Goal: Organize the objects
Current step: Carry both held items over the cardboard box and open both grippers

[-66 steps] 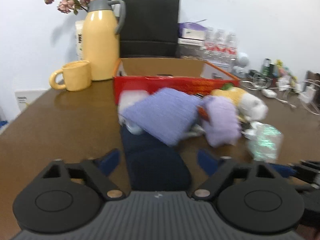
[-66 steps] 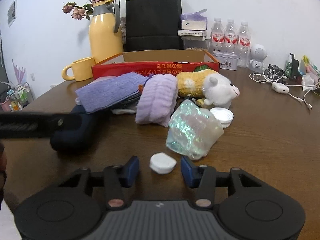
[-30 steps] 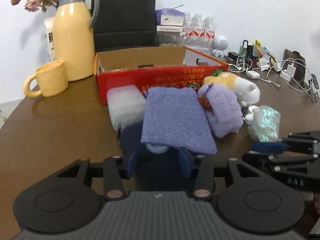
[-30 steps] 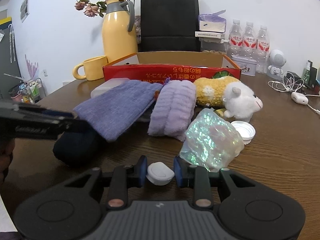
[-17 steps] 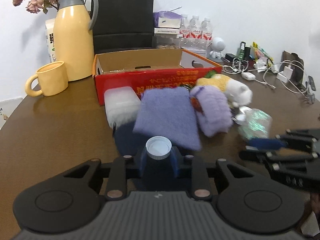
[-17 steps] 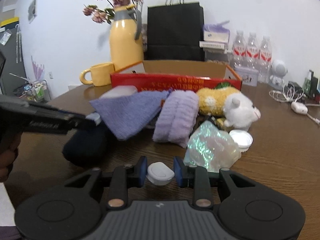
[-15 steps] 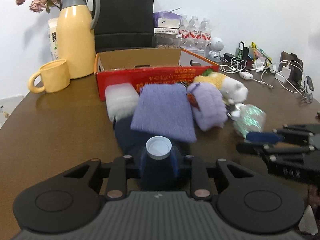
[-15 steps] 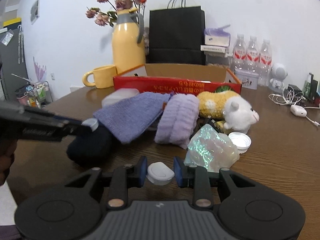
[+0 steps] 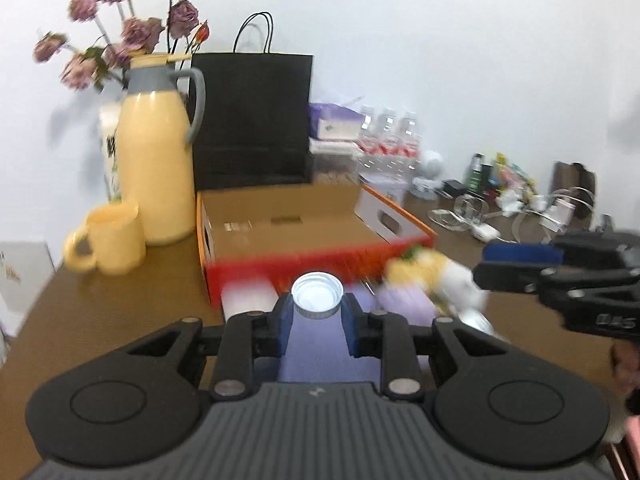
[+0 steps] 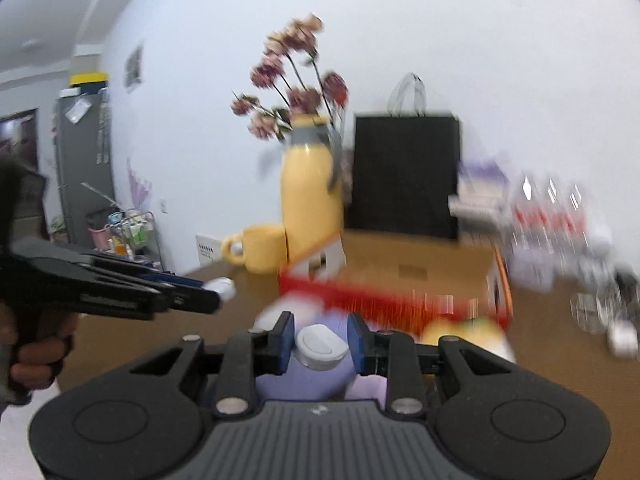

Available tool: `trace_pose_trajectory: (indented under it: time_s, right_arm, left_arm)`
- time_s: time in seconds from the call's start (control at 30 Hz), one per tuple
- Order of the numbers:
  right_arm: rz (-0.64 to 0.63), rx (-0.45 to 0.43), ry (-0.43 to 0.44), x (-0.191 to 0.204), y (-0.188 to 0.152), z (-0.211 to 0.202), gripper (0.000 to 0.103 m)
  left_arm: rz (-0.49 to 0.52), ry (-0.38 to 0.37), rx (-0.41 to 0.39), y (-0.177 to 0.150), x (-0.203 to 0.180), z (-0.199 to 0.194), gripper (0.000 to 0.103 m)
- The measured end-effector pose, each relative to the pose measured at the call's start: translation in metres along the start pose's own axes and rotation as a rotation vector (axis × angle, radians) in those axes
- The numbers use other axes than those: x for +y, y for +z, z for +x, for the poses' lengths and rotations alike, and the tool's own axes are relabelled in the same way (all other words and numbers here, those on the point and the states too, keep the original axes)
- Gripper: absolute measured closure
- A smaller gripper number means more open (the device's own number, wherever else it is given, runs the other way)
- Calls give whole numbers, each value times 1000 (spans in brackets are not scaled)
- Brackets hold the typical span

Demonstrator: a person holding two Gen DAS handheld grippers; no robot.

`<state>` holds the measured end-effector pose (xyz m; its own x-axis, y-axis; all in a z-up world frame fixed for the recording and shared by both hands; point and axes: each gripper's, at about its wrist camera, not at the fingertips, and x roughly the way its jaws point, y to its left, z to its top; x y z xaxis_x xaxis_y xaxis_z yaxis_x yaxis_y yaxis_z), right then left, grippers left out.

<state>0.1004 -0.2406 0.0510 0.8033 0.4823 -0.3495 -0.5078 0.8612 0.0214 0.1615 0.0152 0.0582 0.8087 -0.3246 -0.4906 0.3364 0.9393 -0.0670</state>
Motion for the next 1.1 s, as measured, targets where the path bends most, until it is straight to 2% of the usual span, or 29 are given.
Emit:
trace_pose_trajectory:
  time_s: [0.07, 0.13, 0.2, 0.27, 0.33, 0.4, 0.43, 0.47, 0.5, 0.53, 0.57, 0.67, 0.8, 0.9, 1.03, 1.07, 1.1]
  right_arm:
    - [-44, 4, 26, -18, 35, 32, 75]
    - [-55, 48, 41, -35, 66, 74, 75]
    - [-26, 137, 49, -61, 93, 134, 75]
    - [56, 219, 59, -85, 111, 196, 75]
    - [92, 271, 50, -103, 116, 258, 75]
    - [135, 335, -16, -120, 110, 318, 75]
    - [171, 363, -35, -129, 105, 341, 75]
    - [209, 379, -44, -137, 100, 360, 74]
    - [262, 389, -53, -148, 95, 379, 72]
    - [308, 393, -59, -154, 90, 389, 64]
    - [339, 399, -54, -159, 87, 397, 58]
    - [348, 353, -46, -157, 86, 402, 50]
    - [316, 325, -50, -150, 94, 384, 48]
    - [279, 308, -73, -146, 104, 355, 45]
    - [260, 289, -100, -137, 105, 292, 42]
    - [244, 278, -107, -131, 102, 267, 42]
    - [230, 266, -111, -127, 100, 248, 41]
  left_arm:
    - [-15, 14, 24, 35, 13, 37, 76]
    - [-52, 34, 82, 71, 30, 87, 76]
    - [-75, 62, 140, 95, 45, 138, 76]
    - [-86, 91, 208, 111, 60, 192, 76]
    - [-89, 104, 278, 117, 73, 241, 76]
    - [-131, 179, 317, 117, 88, 277, 76]
    - [-137, 190, 327, 118, 93, 289, 74]
    - [-136, 179, 327, 118, 96, 295, 71]
    - [-129, 163, 325, 118, 98, 299, 61]
    - [-113, 150, 319, 118, 99, 301, 53]
    - [-95, 156, 306, 118, 99, 301, 52]
    - [-78, 166, 309, 115, 103, 299, 48]
    - [-120, 164, 299, 115, 108, 283, 43]
    - [-118, 194, 267, 115, 102, 260, 23]
    - [-123, 218, 217, 94, 84, 192, 21]
    - [-123, 212, 192, 88, 78, 171, 19]
    - [-124, 198, 158, 80, 72, 146, 13]
